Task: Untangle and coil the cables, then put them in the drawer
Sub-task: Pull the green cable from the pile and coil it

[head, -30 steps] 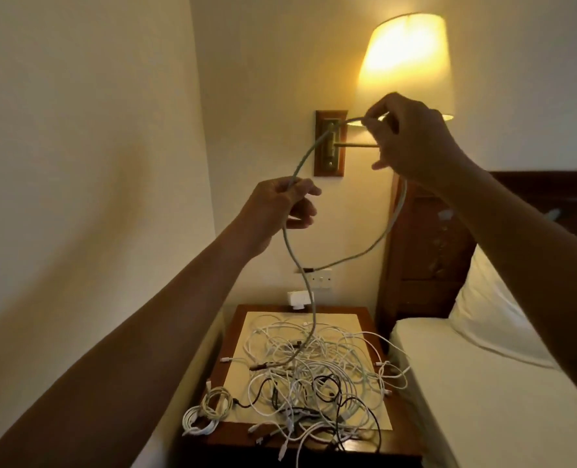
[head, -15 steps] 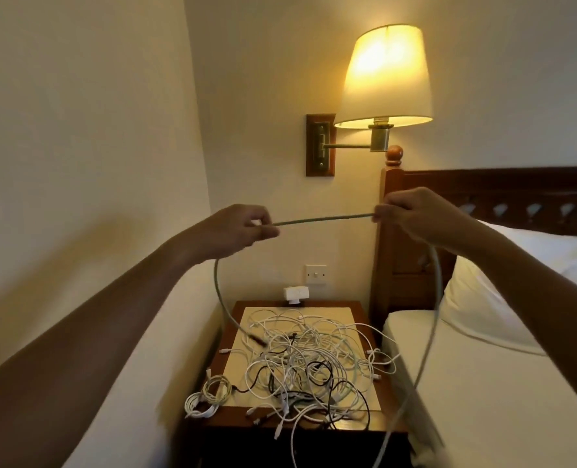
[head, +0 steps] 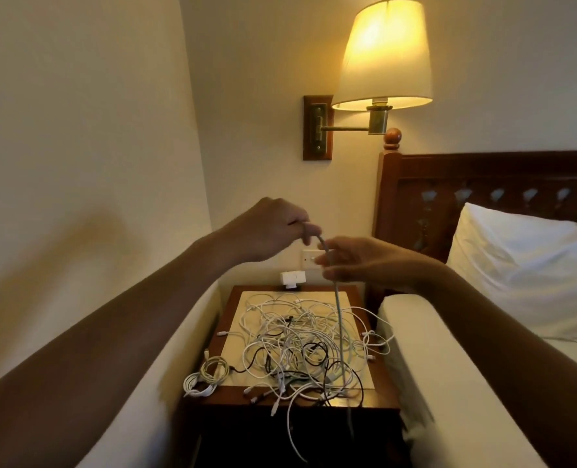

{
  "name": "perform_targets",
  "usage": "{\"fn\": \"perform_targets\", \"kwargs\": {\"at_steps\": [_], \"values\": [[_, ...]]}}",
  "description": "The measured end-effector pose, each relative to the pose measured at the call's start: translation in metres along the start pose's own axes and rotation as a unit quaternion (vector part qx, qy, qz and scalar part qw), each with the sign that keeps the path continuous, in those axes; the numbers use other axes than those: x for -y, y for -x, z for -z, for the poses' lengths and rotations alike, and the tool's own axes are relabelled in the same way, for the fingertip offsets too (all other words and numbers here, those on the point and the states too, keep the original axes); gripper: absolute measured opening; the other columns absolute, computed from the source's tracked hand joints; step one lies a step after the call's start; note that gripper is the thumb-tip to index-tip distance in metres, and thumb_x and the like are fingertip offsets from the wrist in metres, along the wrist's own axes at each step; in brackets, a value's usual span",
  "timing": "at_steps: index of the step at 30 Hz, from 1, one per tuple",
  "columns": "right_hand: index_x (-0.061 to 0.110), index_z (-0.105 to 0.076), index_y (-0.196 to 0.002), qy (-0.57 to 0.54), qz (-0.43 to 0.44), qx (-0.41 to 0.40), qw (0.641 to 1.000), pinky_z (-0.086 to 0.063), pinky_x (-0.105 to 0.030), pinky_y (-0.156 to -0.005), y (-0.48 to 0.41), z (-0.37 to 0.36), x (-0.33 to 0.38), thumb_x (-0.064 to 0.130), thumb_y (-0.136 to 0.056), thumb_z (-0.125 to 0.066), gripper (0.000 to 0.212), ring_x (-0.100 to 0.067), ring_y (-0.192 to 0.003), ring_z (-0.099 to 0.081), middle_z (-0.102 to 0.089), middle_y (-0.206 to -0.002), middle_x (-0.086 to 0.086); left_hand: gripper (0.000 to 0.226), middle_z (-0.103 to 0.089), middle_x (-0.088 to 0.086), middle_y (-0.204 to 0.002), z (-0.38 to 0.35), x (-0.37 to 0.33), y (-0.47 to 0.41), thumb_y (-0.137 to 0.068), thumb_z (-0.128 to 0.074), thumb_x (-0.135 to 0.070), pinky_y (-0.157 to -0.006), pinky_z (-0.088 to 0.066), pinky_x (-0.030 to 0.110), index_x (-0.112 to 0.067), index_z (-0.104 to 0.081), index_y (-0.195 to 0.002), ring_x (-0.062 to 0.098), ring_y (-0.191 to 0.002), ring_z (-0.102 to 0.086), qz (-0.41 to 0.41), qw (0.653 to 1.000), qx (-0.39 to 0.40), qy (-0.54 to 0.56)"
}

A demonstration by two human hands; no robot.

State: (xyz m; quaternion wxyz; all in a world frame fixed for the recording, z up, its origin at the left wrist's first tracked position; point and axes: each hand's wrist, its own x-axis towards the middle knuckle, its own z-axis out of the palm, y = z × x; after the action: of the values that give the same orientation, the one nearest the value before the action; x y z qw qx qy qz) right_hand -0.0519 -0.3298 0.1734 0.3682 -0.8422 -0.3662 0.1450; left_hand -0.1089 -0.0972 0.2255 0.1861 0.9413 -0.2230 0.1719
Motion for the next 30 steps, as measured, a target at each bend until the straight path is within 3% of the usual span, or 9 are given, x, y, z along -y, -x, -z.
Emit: {"fn": "perform_targets", "kwargs": {"at_steps": [2,4,14,16,19,21,25,28,30], "values": [[0.013,-0.061,-0.129,-0.102,0.03,-0.047,0.993,-0.055,-0.023,-0.072,-0.01,-0.012,0.015,0.025,-0.105,-0.056,0.028,-0.013,-0.083,-0.068,-0.07,-0.097,-0.001,0.015,-0.056,-0.012,-0.068,-0.005,-0.007,-0.003,-0.101,-0.063,-0.032,-0.051,-0.034,0.01,-0.017,-0.065,-0.098,-0.004,-0.057,-0.054,-0.021,0.999,-0.033,-0.02],[0.012,-0.069,-0.106,-0.082,0.028,-0.136,0.987,-0.044,-0.023,-0.055,-0.011,-0.011,0.007,0.026,-0.108,-0.048,0.026,-0.015,-0.061,-0.05,-0.055,-0.072,-0.001,0.013,-0.055,-0.011,-0.065,-0.005,0.006,0.006,-0.1,-0.064,-0.029,-0.049,-0.034,0.01,-0.018,-0.06,-0.097,-0.002,-0.052,-0.052,-0.013,0.999,-0.044,-0.015],[0.018,-0.069,-0.07,0.069,-0.141,-0.304,0.94,-0.043,-0.032,-0.065,0.044,-0.018,-0.163,0.035,-0.108,-0.047,0.047,-0.023,-0.071,-0.061,-0.063,-0.066,0.001,0.036,-0.059,-0.013,-0.06,-0.021,0.14,0.091,-0.103,-0.059,-0.032,-0.053,-0.03,0.017,-0.015,-0.069,-0.073,-0.008,-0.061,-0.056,0.188,0.98,0.022,-0.06],[0.018,-0.07,-0.072,0.082,-0.191,-0.275,0.939,-0.043,-0.031,-0.065,0.047,-0.029,-0.181,0.036,-0.108,-0.046,0.047,-0.027,-0.077,-0.064,-0.065,-0.072,-0.002,0.041,-0.058,-0.015,-0.057,-0.027,0.137,0.095,-0.103,-0.057,-0.035,-0.057,-0.033,0.022,-0.013,-0.069,-0.07,-0.003,-0.058,-0.056,0.202,0.978,0.023,-0.052],[0.022,-0.069,-0.091,0.086,-0.271,-0.061,0.957,-0.049,-0.022,-0.068,0.045,-0.04,-0.18,0.018,-0.107,-0.051,0.025,-0.02,-0.09,-0.067,-0.07,-0.094,0.0,0.047,-0.055,-0.009,-0.053,-0.029,0.108,0.092,-0.102,-0.055,-0.044,-0.053,-0.038,0.023,-0.015,-0.069,-0.068,0.003,-0.045,-0.047,0.235,0.967,0.08,0.049],[0.03,-0.065,-0.113,0.097,-0.227,0.053,0.968,-0.05,-0.018,-0.086,0.041,-0.046,-0.157,0.008,-0.103,-0.057,0.026,-0.015,-0.117,-0.063,-0.066,-0.119,0.006,0.047,-0.05,-0.007,-0.05,-0.031,0.077,0.088,-0.103,-0.053,-0.047,-0.046,-0.035,0.017,-0.015,-0.069,-0.071,0.004,-0.041,-0.039,0.219,0.957,0.147,0.123],[0.029,-0.048,-0.149,-0.03,-0.055,0.059,0.996,-0.045,-0.018,-0.103,0.018,-0.078,-0.077,0.038,-0.099,-0.068,0.055,-0.001,-0.131,-0.054,-0.059,-0.142,0.015,0.044,-0.045,-0.007,-0.05,-0.05,0.031,0.071,-0.103,-0.053,-0.047,-0.046,-0.031,0.021,-0.016,-0.067,-0.076,0.01,-0.044,-0.034,0.171,0.941,0.183,0.228],[0.016,-0.063,-0.126,-0.145,0.028,0.001,0.989,-0.058,-0.027,-0.082,0.003,-0.099,-0.041,0.026,-0.105,-0.056,0.024,-0.011,-0.092,-0.071,-0.073,-0.097,0.005,0.04,-0.038,-0.005,-0.052,-0.059,0.025,0.064,-0.102,-0.056,-0.044,-0.04,-0.026,0.019,-0.017,-0.061,-0.073,0.009,-0.041,-0.028,0.204,0.899,0.146,0.359],[0.015,-0.068,-0.105,-0.165,0.047,-0.099,0.98,-0.05,-0.028,-0.061,-0.005,-0.102,-0.047,0.02,-0.108,-0.048,0.021,-0.014,-0.065,-0.056,-0.058,-0.073,0.007,0.038,-0.029,-0.007,-0.05,-0.055,0.031,0.068,-0.103,-0.053,-0.041,-0.036,-0.023,0.018,-0.02,-0.054,-0.071,0.006,-0.037,-0.024,0.228,0.785,0.152,0.555]]}}
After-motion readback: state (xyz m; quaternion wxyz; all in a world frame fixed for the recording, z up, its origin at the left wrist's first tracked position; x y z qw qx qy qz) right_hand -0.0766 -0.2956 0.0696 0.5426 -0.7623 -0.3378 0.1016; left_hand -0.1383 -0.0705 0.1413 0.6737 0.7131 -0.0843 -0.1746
